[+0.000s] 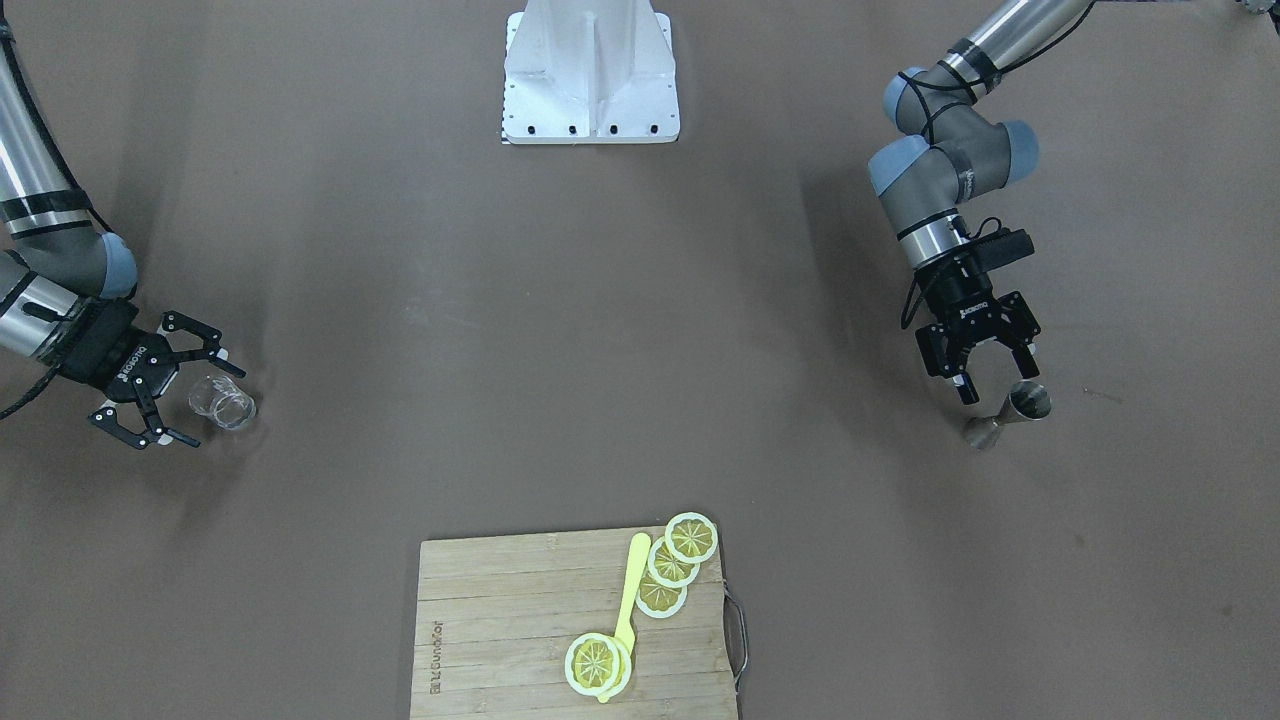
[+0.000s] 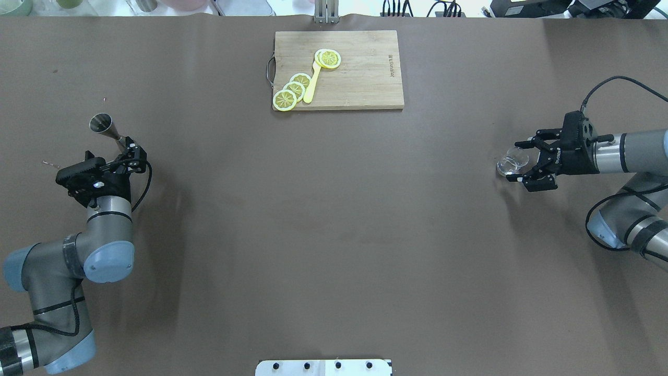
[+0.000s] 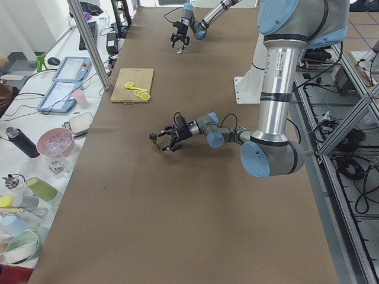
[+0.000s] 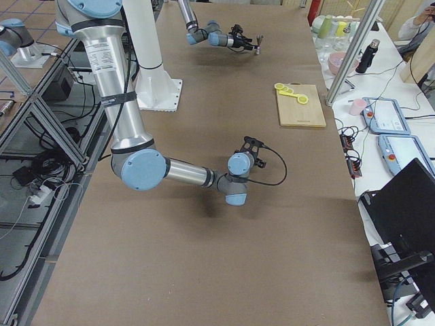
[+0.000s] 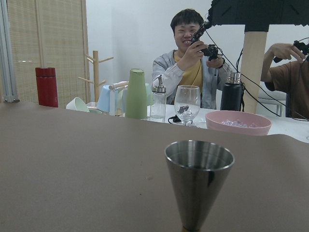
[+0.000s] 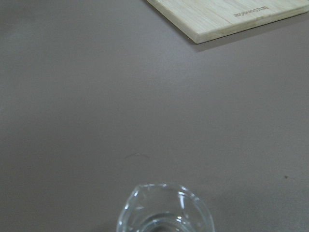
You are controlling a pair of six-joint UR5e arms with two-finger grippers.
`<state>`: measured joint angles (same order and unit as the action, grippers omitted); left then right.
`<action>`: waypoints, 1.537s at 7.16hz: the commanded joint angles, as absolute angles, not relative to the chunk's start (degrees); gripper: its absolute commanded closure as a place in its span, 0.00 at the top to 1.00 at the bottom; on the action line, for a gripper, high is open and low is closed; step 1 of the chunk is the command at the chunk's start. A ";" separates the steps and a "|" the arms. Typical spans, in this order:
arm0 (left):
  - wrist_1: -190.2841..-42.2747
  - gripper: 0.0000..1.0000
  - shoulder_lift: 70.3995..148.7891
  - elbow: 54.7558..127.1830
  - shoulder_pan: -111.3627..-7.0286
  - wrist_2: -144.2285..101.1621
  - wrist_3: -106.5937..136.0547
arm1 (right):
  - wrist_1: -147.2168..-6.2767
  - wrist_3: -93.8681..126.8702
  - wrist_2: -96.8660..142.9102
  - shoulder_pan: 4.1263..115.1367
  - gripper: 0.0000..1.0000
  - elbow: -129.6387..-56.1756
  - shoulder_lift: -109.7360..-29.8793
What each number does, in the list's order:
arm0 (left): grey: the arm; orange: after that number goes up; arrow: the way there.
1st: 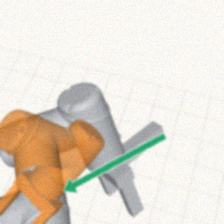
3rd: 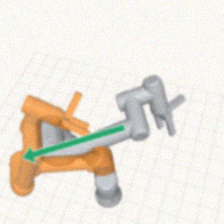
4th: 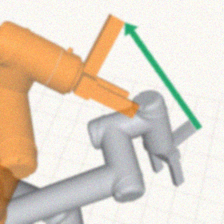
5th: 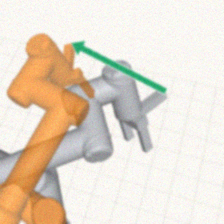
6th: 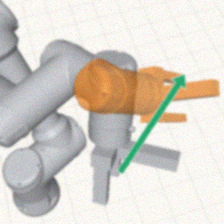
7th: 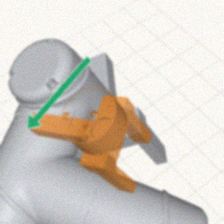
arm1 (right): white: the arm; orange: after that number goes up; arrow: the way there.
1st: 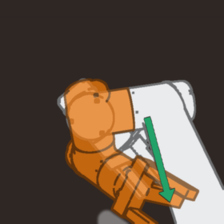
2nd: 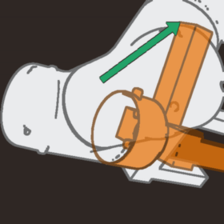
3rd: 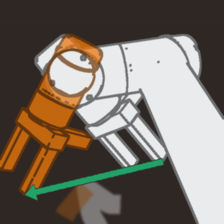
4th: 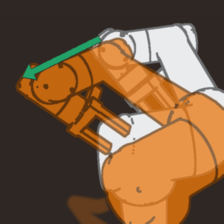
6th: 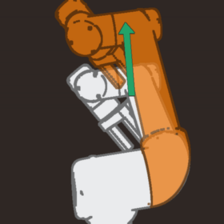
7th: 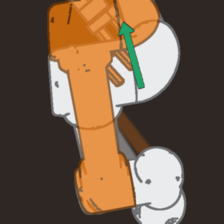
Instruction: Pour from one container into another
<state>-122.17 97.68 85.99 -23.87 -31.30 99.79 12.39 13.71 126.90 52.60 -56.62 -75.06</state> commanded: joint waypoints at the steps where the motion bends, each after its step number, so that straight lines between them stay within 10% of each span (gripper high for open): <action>1: -121.65 0.98 98.70 84.55 -24.52 -31.46 99.76 | 12.39 13.71 126.74 52.30 1.00 -56.60 -75.06; 7: -115.40 0.97 102.65 81.84 -26.28 -31.64 100.11 | 12.30 13.71 126.12 51.50 0.95 -56.07 -75.06; 11: -115.49 0.70 103.45 81.30 -27.07 -31.64 100.11 | 12.22 13.71 126.04 51.42 0.86 -56.07 -74.62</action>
